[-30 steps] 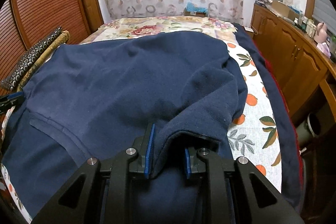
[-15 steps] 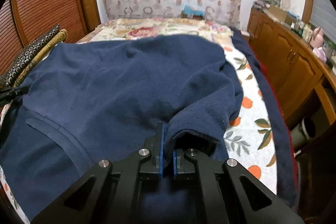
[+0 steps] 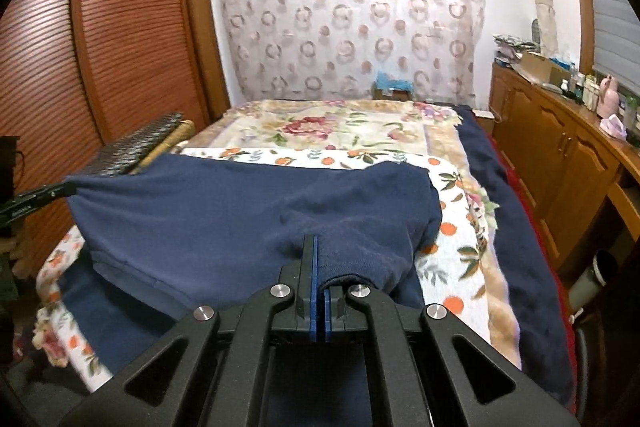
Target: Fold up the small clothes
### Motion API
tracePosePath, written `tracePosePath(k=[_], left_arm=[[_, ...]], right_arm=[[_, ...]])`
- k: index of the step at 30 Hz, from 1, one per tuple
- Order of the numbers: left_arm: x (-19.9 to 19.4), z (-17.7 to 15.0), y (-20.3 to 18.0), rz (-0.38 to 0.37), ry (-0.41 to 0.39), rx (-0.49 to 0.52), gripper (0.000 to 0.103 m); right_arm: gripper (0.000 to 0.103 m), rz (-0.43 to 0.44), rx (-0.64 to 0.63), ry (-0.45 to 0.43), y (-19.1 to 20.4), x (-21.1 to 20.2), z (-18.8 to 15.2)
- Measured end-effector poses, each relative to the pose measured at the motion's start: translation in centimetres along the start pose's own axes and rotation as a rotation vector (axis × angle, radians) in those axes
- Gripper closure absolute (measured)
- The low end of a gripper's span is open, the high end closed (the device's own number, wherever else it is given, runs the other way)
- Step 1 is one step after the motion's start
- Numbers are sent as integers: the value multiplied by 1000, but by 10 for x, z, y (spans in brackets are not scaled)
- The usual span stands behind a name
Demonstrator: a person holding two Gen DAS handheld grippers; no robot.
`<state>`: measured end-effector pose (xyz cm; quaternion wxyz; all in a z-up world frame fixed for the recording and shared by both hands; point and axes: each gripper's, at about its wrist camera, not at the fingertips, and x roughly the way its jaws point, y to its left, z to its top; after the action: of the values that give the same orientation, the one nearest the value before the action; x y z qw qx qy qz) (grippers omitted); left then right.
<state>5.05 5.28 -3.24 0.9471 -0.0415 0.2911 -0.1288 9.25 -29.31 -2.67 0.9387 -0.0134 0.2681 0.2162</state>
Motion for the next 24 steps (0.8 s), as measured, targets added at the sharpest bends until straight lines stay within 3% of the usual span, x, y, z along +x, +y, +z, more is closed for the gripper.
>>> tracePosePath(k=[10, 19, 21, 24], left_arm=[[-29, -32, 3, 7, 1, -55, 100], [5, -80, 7, 49, 152, -82, 99], [7, -85, 7, 57, 163, -90, 91], [6, -87, 8, 66, 165, -102, 80]], right_arm=[[101, 43, 13, 9, -11, -58, -34], [101, 22, 47, 138, -15, -24, -67], [101, 11, 43, 155, -16, -20, -69], [85, -3, 39, 162, -15, -21, -67]])
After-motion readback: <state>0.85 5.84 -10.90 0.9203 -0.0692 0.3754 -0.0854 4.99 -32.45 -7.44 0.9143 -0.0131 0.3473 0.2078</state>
